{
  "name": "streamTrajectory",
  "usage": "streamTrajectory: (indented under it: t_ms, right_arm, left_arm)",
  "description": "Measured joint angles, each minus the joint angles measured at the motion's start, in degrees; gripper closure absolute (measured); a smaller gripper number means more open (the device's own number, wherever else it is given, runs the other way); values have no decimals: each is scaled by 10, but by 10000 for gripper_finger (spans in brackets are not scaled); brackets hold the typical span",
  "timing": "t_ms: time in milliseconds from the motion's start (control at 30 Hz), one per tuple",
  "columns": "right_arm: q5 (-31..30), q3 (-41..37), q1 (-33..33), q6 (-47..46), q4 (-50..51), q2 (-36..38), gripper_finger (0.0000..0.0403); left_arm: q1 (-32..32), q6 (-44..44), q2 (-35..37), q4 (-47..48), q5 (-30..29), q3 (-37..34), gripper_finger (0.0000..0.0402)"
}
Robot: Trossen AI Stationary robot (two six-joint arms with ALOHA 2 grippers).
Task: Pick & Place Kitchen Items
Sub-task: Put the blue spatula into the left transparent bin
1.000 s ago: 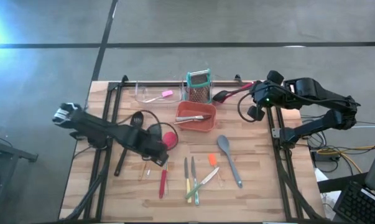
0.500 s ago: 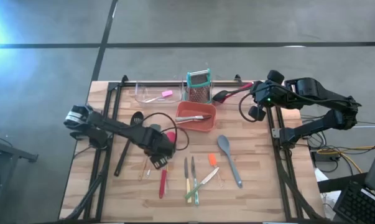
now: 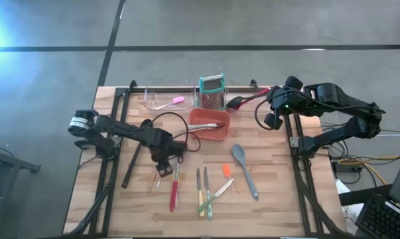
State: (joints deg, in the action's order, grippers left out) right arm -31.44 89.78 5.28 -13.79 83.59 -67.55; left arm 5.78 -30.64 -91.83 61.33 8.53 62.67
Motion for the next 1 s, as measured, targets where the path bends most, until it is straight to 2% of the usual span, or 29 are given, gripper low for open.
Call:
streamTrajectory:
  t_ms: [200, 300, 467, 667, 1000]
  right_arm:
    - [0, 0, 0, -12, -1, 0, 358]
    - [0, 0, 0, -12, -1, 0, 358]
    - [-1, 0, 0, -20, -2, 0, 358]
    - [-1, 0, 0, -23, -3, 0, 358]
    - [-1, 0, 0, -21, -10, 0, 358]
  left_arm:
    - [-2, 25, 0, 1, 1, 1, 122]
    - [-2, 63, 0, -12, 5, 6, 102]
    - [0, 120, 1, -44, 3, 7, 98]
    - [0, 156, 2, -56, -43, -6, 99]
    - [-2, 128, 2, -132, -47, -65, 101]
